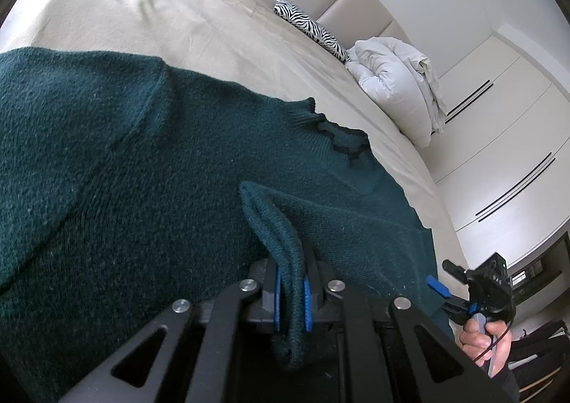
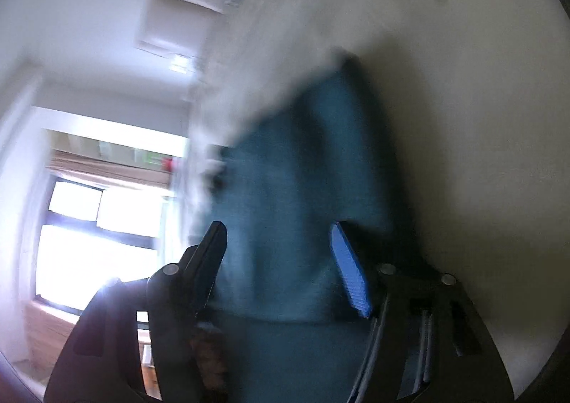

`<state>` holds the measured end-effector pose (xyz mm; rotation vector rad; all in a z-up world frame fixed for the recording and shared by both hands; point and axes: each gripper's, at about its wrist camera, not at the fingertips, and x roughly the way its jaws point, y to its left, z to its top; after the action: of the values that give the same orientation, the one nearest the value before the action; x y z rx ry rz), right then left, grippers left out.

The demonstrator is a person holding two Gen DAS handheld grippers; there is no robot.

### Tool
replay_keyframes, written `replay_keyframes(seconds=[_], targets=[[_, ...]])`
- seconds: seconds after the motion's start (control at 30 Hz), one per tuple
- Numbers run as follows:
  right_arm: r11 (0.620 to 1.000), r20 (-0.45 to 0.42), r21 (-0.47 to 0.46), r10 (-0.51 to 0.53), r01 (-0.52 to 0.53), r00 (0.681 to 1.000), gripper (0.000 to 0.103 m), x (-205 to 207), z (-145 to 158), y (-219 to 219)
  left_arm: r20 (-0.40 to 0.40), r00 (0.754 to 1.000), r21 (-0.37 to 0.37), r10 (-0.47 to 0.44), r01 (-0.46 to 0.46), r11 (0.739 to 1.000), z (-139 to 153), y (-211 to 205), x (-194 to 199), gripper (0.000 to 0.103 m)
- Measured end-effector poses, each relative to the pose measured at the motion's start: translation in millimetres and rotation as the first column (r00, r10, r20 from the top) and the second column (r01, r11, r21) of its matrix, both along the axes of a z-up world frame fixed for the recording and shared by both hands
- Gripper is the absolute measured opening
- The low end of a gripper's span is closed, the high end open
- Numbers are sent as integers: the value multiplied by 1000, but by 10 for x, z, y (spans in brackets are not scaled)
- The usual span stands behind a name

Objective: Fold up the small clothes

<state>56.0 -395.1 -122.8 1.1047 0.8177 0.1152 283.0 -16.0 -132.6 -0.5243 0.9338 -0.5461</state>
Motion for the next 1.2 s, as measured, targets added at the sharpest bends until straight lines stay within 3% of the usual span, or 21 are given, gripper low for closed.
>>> replay_keyframes(seconds=[0.07,0.13,0.2,0.27,0.37,0.4,0.43,0.5,0.53,0.6,0.7,0.77,0.8,0.9,0.97,1.13,1.17,1.2], targets=[[997,34,56,-47,45,998,42,-174,99,-27,-12,1000,0,-8,8,1000,13,-1,-8,14],[996,62,34,-86,84,994,52,-352,269,-14,-18,1000,19,11,-11,1000,125,56,-87,22],[996,107,-5,-92,93,990,55,-549,483,48,10,998,-5,54,-54,999,298,196,-248,70],[997,147,-7,-80,82,986,60,-760,657,113,63,988,-57,140,-136,989,533,500,-521,89],[998,185,-19,-54,58,981,60,-915,889,337,73,954,-155,289,-276,949,703,1165,-935,91],[999,188,-17,-42,46,981,60,-862,925,506,49,934,-196,353,-337,921,690,1444,-1067,91],[999,192,-8,-34,36,981,60,-902,952,580,21,911,-222,411,-397,891,662,1679,-1172,90],[1000,202,18,-17,14,979,60,-948,988,736,-53,838,-288,543,-534,795,549,2226,-1428,90],[1000,202,27,-9,4,979,60,-993,996,769,-108,783,-332,612,-609,720,445,2537,-1586,90],[999,198,41,12,-20,980,60,-949,967,1006,-199,692,-373,694,-708,599,264,2921,-1793,90],[998,180,46,38,-47,983,60,-912,904,1234,-294,603,-425,741,-777,464,34,3282,-1957,88],[997,166,48,50,-59,985,60,-880,869,1365,-330,551,-426,766,-811,400,-62,3413,-1996,81],[997,158,50,54,-63,986,60,-856,857,1443,-368,506,-410,780,-841,353,-129,3474,-2029,73],[997,144,49,51,-58,988,60,-870,826,1533,-467,388,-401,795,-894,201,-286,3493,-2172,61],[998,142,51,41,-49,989,60,-888,809,1555,-467,352,-383,812,-907,173,-285,3461,-2176,61],[998,145,43,49,-55,988,60,-831,801,1546,-409,322,-345,854,-921,182,-203,3624,-1977,58],[998,147,37,52,-58,988,60,-800,803,1558,-397,318,-331,861,-925,189,-178,3636,-1936,50],[998,150,33,56,-61,987,60,-786,805,1562,-392,318,-320,863,-927,196,-160,3652,-1897,33]])
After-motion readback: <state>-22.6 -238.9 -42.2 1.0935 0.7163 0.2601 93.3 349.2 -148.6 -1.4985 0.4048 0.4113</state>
